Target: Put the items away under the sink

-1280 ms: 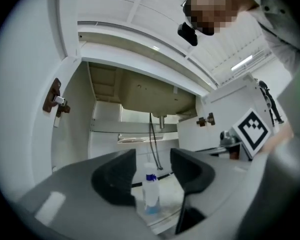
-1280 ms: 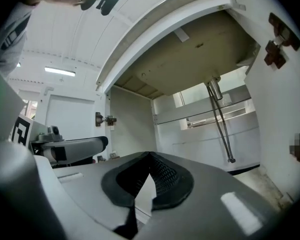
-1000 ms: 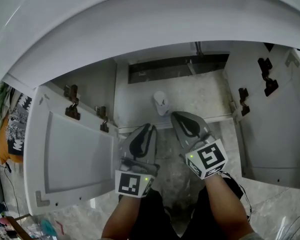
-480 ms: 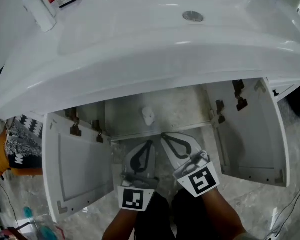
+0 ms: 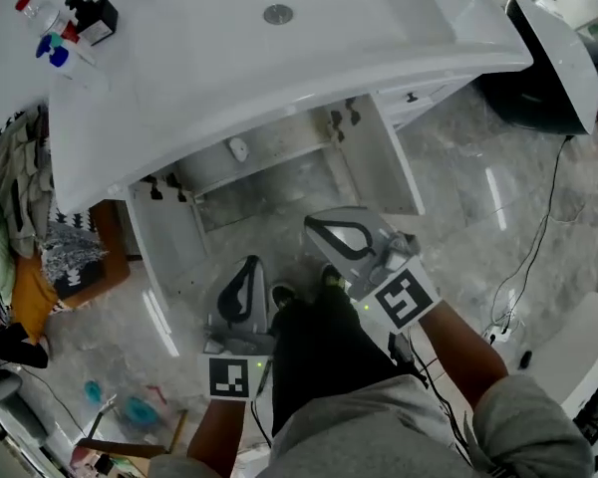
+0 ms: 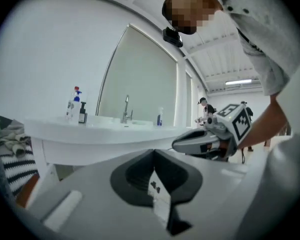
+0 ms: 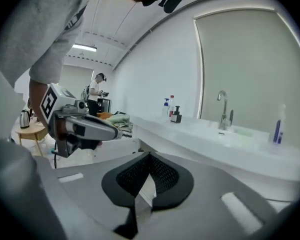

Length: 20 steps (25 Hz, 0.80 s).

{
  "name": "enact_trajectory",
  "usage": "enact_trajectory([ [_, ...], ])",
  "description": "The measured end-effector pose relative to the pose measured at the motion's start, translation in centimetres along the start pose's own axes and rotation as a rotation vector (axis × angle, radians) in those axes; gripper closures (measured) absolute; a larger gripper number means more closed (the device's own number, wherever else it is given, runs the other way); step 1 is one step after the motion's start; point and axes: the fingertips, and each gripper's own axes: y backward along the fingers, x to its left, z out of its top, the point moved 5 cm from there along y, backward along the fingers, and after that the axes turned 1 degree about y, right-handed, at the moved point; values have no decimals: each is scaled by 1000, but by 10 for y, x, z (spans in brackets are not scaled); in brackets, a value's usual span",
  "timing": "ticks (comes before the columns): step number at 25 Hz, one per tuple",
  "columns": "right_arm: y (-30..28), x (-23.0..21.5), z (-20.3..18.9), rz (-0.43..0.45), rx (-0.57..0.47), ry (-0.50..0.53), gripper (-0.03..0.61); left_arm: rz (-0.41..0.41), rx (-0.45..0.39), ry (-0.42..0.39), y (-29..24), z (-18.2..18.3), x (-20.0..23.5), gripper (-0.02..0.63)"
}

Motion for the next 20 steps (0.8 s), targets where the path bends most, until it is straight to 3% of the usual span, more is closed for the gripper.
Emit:
enact_trajectory([
  [4, 83, -21, 92, -61, 46, -40, 579, 20, -11, 7, 54, 102, -6, 604],
  [8, 148, -30, 147, -141, 83, -125, 580, 54, -59, 16, 90, 167, -9, 604],
  [13, 199, -32, 179, -264, 76, -142, 580, 60, -101, 10, 115, 205, -20, 604],
  [20, 235, -34, 189, -355, 70, -165, 580, 88, -126, 9, 134, 219, -21, 604],
])
